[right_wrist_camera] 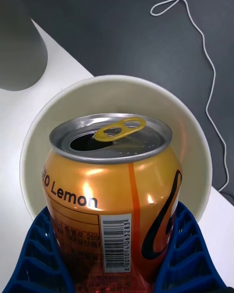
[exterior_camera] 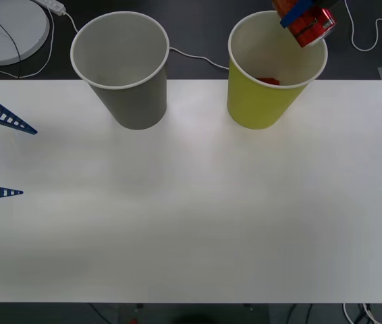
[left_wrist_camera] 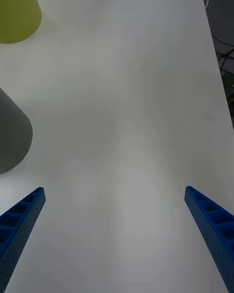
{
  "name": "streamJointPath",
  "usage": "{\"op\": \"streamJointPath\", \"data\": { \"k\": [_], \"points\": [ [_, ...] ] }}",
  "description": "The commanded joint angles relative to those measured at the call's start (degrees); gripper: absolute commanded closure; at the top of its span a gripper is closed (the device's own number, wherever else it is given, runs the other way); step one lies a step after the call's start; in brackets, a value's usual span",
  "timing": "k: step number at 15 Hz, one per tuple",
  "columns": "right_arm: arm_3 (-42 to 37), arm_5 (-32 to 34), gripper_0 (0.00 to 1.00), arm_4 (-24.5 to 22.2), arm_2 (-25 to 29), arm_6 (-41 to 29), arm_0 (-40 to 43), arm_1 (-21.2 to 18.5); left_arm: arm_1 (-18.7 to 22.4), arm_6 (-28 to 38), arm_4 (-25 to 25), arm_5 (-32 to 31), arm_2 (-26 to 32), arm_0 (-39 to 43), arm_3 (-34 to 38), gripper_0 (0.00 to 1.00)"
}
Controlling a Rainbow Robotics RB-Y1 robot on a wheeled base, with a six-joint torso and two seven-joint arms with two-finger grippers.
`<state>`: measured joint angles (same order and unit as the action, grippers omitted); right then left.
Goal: Put the can into the green bin and the plastic bottle into the gray bin
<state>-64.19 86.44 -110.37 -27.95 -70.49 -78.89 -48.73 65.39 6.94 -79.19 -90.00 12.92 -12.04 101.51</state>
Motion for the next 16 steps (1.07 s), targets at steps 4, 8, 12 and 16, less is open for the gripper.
{"op": "streamJointPath", "data": {
  "k": [4,8,12,16],
  "points": [
    [0.47,-0.3,0.64,-0.72,0.0,2.38,-0.56,0.39,0.0,0.0,0.0,0.0,0.0,0.0,0.0,0.0],
    [0.47,-0.83,0.0,-0.55,0.09,4.75,-0.48,0.31,0.0,0.0,0.0,0.0,0.0,0.0,0.0,0.0],
    [0.47,-0.83,0.0,0.51,0.18,5.72,-0.48,-0.22,0.0,0.0,0.0,0.0,0.0,0.0,0.0,0.0],
    [-0.76,2.24,0.0,4.9,1.23,6.6,-0.48,-3.12,0.0,0.0,0.0,0.0,0.0,0.0,0.0,0.0]
  ]
}}
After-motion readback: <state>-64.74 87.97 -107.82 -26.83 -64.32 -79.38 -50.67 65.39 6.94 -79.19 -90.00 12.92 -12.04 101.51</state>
